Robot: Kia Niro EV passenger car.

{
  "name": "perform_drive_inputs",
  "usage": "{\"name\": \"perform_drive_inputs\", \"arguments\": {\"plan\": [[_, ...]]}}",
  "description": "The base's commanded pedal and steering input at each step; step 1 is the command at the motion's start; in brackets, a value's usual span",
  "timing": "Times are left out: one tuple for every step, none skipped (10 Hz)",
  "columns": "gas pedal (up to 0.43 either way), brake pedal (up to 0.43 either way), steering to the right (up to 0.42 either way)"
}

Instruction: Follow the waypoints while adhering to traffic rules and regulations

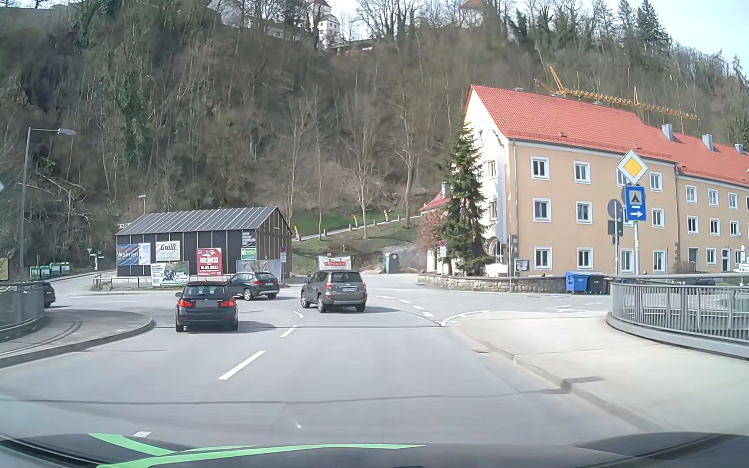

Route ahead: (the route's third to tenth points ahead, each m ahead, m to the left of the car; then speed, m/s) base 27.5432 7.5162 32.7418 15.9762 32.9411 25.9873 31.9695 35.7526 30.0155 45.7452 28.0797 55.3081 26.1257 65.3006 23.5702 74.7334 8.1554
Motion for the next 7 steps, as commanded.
{"name": "perform_drive_inputs", "arguments": {"plan": [[0.000,0.061,0.004],[0.000,0.073,0.003],[0.000,0.073,0.001],[0.000,0.079,-0.001],[0.000,0.085,-0.004],[0.000,0.085,-0.005],[0.000,0.085,-0.006]]}}
